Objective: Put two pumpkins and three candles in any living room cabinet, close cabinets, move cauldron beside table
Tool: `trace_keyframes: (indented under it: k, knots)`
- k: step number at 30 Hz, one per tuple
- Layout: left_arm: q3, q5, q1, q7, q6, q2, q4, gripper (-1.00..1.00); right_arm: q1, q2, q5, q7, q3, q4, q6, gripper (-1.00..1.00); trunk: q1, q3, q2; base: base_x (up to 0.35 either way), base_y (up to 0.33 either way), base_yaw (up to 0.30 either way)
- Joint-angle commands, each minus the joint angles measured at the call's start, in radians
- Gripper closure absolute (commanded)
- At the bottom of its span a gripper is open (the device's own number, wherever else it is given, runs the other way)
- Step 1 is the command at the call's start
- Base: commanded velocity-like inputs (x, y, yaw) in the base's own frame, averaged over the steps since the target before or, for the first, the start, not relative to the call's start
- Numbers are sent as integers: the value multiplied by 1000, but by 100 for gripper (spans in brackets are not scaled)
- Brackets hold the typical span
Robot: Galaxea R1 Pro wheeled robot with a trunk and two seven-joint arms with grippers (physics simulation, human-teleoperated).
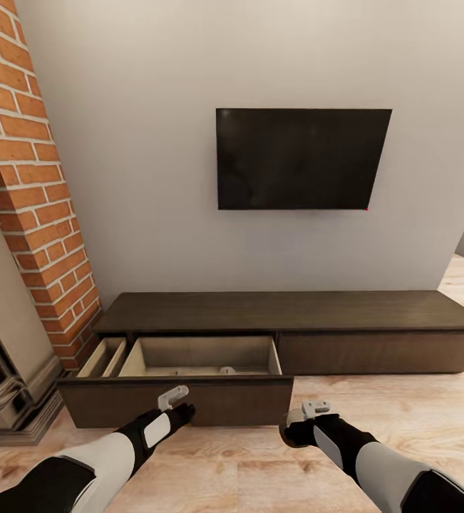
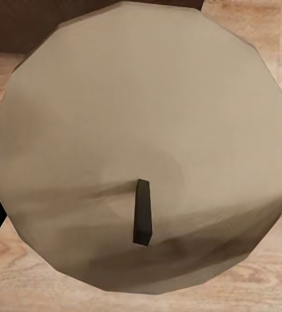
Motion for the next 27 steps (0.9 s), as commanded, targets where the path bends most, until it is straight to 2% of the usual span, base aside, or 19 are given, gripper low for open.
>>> trace_keyframes:
  k: [1,5,8,9,11,13,16,19,23,27]
  knots:
    - [-8,7,0,5,9,1,-43,-100,0,-2,-3,0,2,-3,5,100,0,-1,0,0,0,0]
    - [-6,6,0,5,32,8,-101,-100,0,-4,-3,3,-1,-17,9,100,0,-1,0,0,0,0]
    - [-5,4,0,9,115,14,-180,-100,0,-4,-4,3,2,-82,15,100,0,-1,0,0,0,0]
    - [-4,4,0,12,186,22,-267,-100,0,-4,-4,4,3,-106,16,100,0,-1,0,0,0,0]
    - [-4,4,0,13,213,32,-304,-100,0,-4,-4,4,1,-112,17,100,0,-1,0,0,0,0]
    - [-4,3,0,15,226,37,-321,-100,0,-5,-4,3,0,-114,17,100,0,-1,0,0,0,0]
    - [-2,6,-2,17,255,59,-336,-100,-2,-6,-3,2,-3,-117,22,100,0,-1,0,0,0,0]
    - [-2,7,-1,18,262,76,-338,-100,-4,-6,-3,2,-5,-118,59,100,0,-1,0,0,0,0]
    - [-2,7,-3,19,278,82,-334,-100,-26,-6,-4,3,-7,-118,111,100,0,-1,0,0,0,0]
    - [-2,6,-7,22,349,85,-333,-100,-60,-6,-6,4,-8,-119,155,100,0,-1,0,0,0,0]
